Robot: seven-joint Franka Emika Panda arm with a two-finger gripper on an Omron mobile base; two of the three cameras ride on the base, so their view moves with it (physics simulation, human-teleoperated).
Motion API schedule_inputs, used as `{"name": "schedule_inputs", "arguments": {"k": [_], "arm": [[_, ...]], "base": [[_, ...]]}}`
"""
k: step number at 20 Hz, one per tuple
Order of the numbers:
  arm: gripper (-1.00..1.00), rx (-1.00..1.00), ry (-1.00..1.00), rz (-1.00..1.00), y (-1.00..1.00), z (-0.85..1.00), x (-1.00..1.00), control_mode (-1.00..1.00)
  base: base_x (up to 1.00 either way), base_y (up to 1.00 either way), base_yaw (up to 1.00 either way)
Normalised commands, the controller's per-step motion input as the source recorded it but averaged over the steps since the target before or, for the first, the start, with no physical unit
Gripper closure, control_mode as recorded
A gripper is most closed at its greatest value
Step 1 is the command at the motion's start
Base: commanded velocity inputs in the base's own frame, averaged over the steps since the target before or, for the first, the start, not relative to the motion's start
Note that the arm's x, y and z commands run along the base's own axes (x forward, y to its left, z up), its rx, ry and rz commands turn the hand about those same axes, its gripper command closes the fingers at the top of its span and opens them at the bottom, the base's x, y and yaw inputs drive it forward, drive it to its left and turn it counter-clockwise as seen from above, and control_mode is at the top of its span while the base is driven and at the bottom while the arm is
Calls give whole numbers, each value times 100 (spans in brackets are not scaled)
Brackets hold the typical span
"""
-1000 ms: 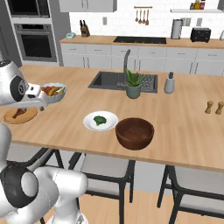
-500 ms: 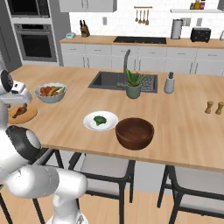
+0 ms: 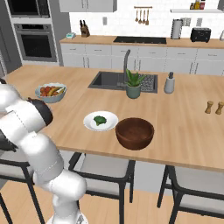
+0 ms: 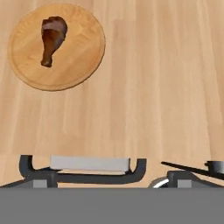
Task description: Pick the chicken drumstick and broccoli from their plates and place them in the bowl. Then put the bowl in the fridge.
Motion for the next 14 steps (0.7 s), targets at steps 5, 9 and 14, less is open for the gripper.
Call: {"name": "schedule_inputs", "arguments": {"k": [5, 9, 14], "arm": [[-100, 0, 0, -1, 48, 0, 51, -100], [-100, -4, 0, 0, 33, -6, 40, -100], [-100, -3, 0, 0, 23, -30, 48, -100]], "base": [[0, 0, 0], [0, 0, 0], [0, 0, 0]]}}
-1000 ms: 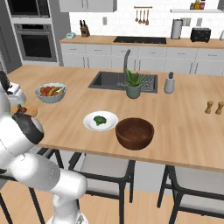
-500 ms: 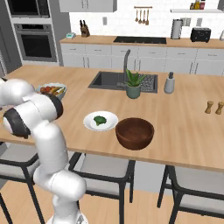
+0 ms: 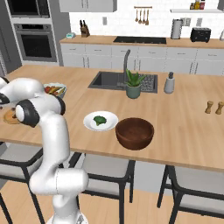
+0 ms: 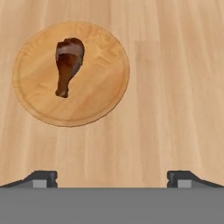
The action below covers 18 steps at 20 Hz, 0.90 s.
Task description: Pick the chicken drumstick and broccoli from their plates and place them in the bowl. Then put the bowl in the fridge.
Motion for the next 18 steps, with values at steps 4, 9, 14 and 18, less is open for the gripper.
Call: {"name": "schedule_inputs", "arguments": {"k": [4, 9, 14, 18], "arm": [[-100, -1, 0, 0, 19, -37, 46, -100], [-100, 0, 0, 0, 6, -46, 35, -100], [-100, 0, 0, 0, 0, -57, 36, -100], [-100, 0, 0, 0, 0, -36, 44, -100]], "base": [[0, 0, 0], [0, 0, 0], [0, 0, 0], [0, 0, 0]]}}
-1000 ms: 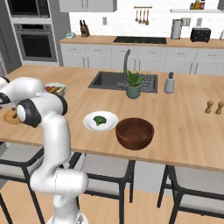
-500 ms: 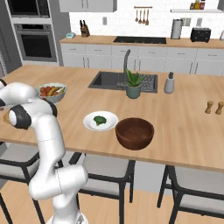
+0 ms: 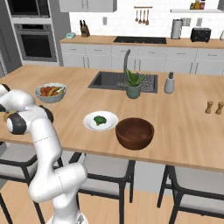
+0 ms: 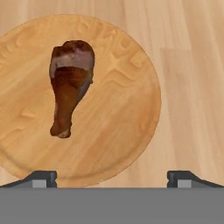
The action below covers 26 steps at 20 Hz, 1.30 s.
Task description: Pick the chicken drumstick and broccoli from their plates and place them in the bowl. Then put the bowl in the fridge.
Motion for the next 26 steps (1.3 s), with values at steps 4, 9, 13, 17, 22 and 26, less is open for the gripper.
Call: {"name": "schedule_inputs", "arguments": {"k": [4, 9, 13, 17, 22, 26], "arm": [[-100, 0, 1, 0, 6, -28, 44, -100], [-100, 0, 7, 0, 23, -12, 24, -100], [-100, 0, 8, 0, 32, -16, 16, -100], [-100, 0, 7, 0, 29, -16, 10, -100], [-100, 0, 4, 0, 22, -13, 9, -100], [100, 0, 1, 0, 12, -10, 7, -100]], "base": [[0, 0, 0], [0, 0, 0], [0, 0, 0], [0, 0, 0], [0, 0, 0], [0, 0, 0]]}}
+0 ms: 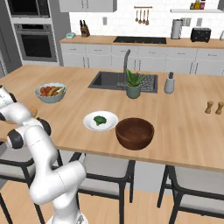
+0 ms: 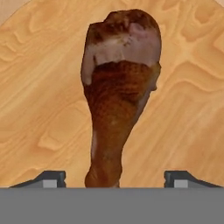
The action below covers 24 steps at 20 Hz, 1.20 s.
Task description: Pick the chicken drumstick and broccoli from their plates and place them in the bowl. Then put the bowl in the fridge.
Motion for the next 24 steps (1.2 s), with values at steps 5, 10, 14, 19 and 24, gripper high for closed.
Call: {"name": "schedule_inputs", "arguments": {"k": [5, 10, 14, 19, 24], "arm": [[100, 0, 0, 0, 3, 0, 8, -100], [100, 0, 0, 0, 0, -1, 4, -100], [100, 0, 0, 0, 0, 0, 0, -100], [100, 0, -3, -1, -22, 19, -47, -100], [100, 0, 0, -3, -67, 43, -54, -100]], "base": [[0, 0, 0], [0, 0, 0], [0, 0, 0], [0, 0, 0], [0, 0, 0]]}}
